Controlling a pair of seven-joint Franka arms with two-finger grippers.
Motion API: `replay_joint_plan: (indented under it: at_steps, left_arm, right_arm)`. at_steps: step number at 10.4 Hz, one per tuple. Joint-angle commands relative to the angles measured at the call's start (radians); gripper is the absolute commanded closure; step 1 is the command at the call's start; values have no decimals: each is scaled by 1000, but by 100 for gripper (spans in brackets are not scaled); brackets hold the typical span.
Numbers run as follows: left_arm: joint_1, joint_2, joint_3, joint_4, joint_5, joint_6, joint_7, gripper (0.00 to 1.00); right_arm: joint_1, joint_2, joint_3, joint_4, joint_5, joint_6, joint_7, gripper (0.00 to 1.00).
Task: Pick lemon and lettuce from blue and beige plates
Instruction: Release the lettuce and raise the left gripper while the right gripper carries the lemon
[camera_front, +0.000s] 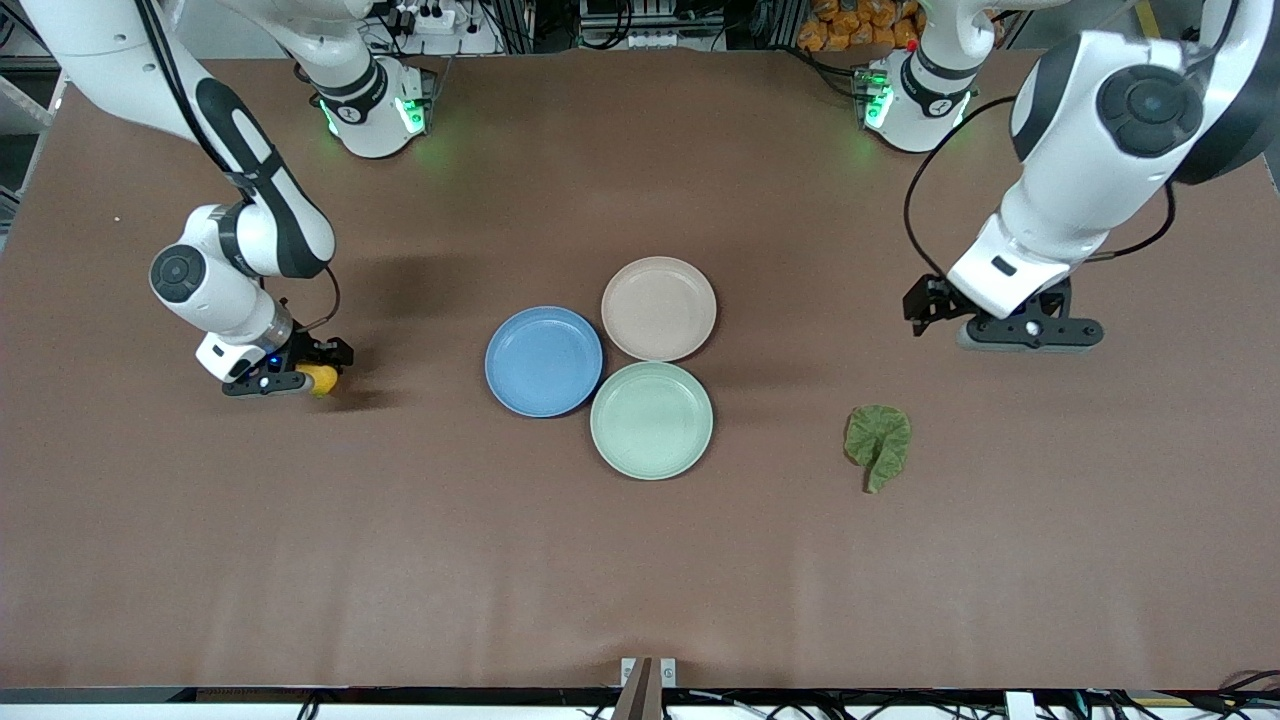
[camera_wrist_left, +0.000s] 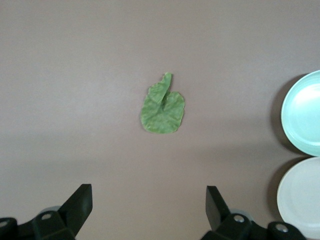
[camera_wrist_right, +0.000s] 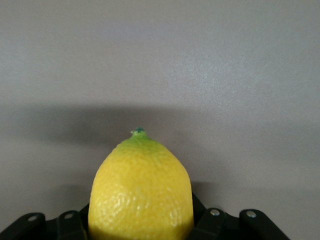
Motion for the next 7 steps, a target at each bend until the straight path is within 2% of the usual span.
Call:
replay_joint_plan:
  at_steps: [1,3,5,6,7]
  left_arm:
    - [-5,-60,17,17,-30,-94,61,0]
    - [8,-53,17,96,-49,-166,61,0]
    - [22,-44,39,157,-97,-181,61,0]
    - [24,-39,43,182,-100,-183,61,0]
    - [24,-33,46,210,-99,-181,61,0]
  right_arm:
    - [-39,11,12,-6,25,17,-31,82]
    - [-39,25,2,-4,25,26,-31,82]
    - [-39,35,2,-3,25,35,-31,79]
    - [-39,37,2,-1,25,37,-26,49]
    - [-41,37,-8,0,25,37,-26,2]
